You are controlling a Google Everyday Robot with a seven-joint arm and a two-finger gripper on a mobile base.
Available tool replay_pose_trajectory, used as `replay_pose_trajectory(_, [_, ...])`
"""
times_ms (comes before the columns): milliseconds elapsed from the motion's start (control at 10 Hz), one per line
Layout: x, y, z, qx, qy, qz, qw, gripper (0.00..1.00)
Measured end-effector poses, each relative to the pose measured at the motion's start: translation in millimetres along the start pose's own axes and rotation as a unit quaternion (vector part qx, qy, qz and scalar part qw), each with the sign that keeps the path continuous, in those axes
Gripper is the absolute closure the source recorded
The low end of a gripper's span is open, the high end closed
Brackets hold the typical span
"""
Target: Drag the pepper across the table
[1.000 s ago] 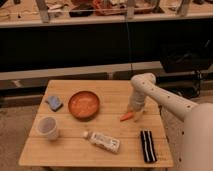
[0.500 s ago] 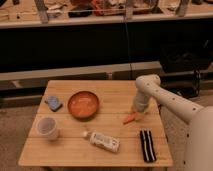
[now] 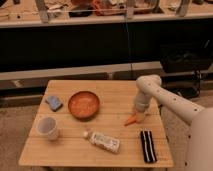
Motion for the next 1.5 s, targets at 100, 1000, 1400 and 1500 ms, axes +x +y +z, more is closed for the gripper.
replay_pose_trajectory(100, [11.9,8.0,-0.6,0.003,-0.003,0.014,0.9999,0.78])
replay_pose_trajectory(1000, [31.5,9.9,-5.7,0.006,0.008,0.018,0.9998,0.96])
replay_pose_trajectory(1400, [18.2,-9.8,-9.0,0.006,0.022,0.004,0.9997,1.0])
replay_pose_trajectory(1500, [20.9,-12.3,-11.1,0.007,0.027,0.002,0.9996,1.0])
